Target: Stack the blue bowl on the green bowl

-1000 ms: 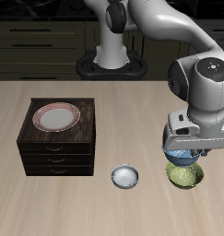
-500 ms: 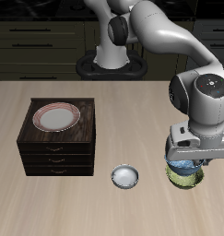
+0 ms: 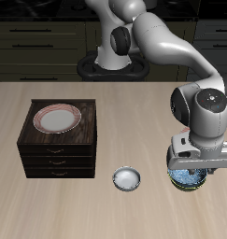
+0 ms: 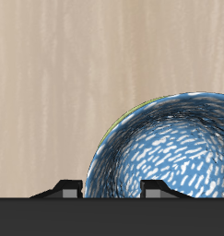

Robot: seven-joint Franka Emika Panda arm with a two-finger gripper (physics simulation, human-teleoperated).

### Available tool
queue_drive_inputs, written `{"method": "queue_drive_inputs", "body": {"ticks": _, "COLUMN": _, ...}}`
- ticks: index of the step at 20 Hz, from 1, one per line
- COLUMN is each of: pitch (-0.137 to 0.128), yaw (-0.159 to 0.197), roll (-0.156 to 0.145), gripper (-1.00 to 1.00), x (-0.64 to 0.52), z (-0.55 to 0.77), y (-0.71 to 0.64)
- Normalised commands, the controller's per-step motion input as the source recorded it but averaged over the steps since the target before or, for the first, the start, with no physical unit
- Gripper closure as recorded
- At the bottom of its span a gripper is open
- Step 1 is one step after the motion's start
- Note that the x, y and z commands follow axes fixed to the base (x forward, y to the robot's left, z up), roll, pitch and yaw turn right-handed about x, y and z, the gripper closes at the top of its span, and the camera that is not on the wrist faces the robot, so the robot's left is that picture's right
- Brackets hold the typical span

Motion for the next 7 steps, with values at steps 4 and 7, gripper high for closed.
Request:
{"method": "queue_drive_inputs", "body": {"ticks": 4, "pitch": -0.035, "yaw": 0.010, "roll": 0.018, "gripper": -1.00, "x": -0.07, "z": 0.14, "y": -0.05}}
{"method": "queue_drive_inputs", "body": {"ticks": 7, "pitch": -0.061, "yaw": 0.034, "roll": -0.015, "gripper": -1.00, "x": -0.11, "z": 0.25, "y": -0.07}}
